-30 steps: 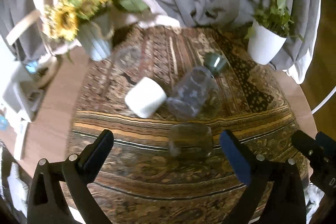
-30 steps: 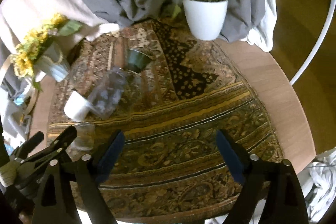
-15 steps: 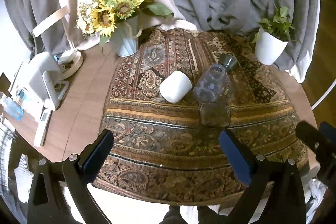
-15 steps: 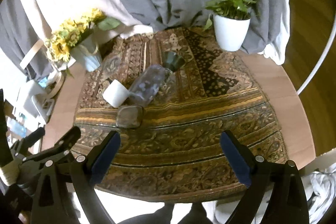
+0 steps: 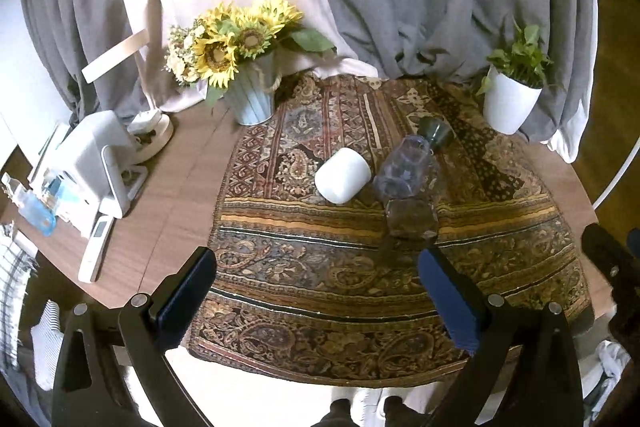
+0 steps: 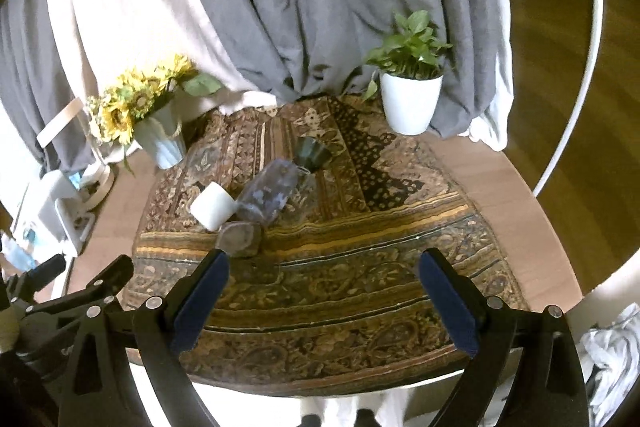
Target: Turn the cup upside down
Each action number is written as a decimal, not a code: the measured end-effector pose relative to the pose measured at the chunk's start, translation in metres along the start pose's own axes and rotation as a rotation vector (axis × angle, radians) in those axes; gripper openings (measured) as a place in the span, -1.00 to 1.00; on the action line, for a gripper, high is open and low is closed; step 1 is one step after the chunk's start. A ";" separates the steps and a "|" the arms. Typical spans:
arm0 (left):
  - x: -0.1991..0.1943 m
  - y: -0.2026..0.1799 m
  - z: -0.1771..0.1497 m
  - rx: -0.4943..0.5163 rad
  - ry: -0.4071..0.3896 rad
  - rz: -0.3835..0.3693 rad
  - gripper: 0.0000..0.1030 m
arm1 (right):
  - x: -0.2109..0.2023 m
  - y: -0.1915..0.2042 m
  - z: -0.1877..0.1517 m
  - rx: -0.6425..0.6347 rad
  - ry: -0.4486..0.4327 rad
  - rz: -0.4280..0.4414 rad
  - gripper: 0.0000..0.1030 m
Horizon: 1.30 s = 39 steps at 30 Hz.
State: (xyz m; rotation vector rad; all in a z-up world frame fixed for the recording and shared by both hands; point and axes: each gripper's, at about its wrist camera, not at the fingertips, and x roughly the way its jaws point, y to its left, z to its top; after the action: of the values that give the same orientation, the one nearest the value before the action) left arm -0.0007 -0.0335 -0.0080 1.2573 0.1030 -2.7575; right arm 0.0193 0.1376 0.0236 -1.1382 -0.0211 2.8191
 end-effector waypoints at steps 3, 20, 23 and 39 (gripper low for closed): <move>0.002 0.000 -0.001 -0.005 0.013 0.005 1.00 | -0.003 -0.001 -0.001 0.001 -0.012 -0.008 0.86; 0.016 -0.006 -0.009 -0.002 0.088 0.006 1.00 | 0.016 -0.004 -0.012 -0.002 0.085 -0.004 0.86; 0.017 -0.005 -0.009 -0.003 0.089 0.005 1.00 | 0.017 -0.004 -0.012 -0.002 0.090 -0.004 0.86; 0.021 -0.006 -0.006 0.006 0.095 -0.015 1.00 | 0.016 -0.004 -0.010 0.004 0.085 -0.029 0.86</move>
State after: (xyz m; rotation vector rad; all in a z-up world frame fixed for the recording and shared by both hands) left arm -0.0112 -0.0283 -0.0278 1.3948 0.1128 -2.7115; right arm 0.0150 0.1425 0.0057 -1.2458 -0.0251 2.7412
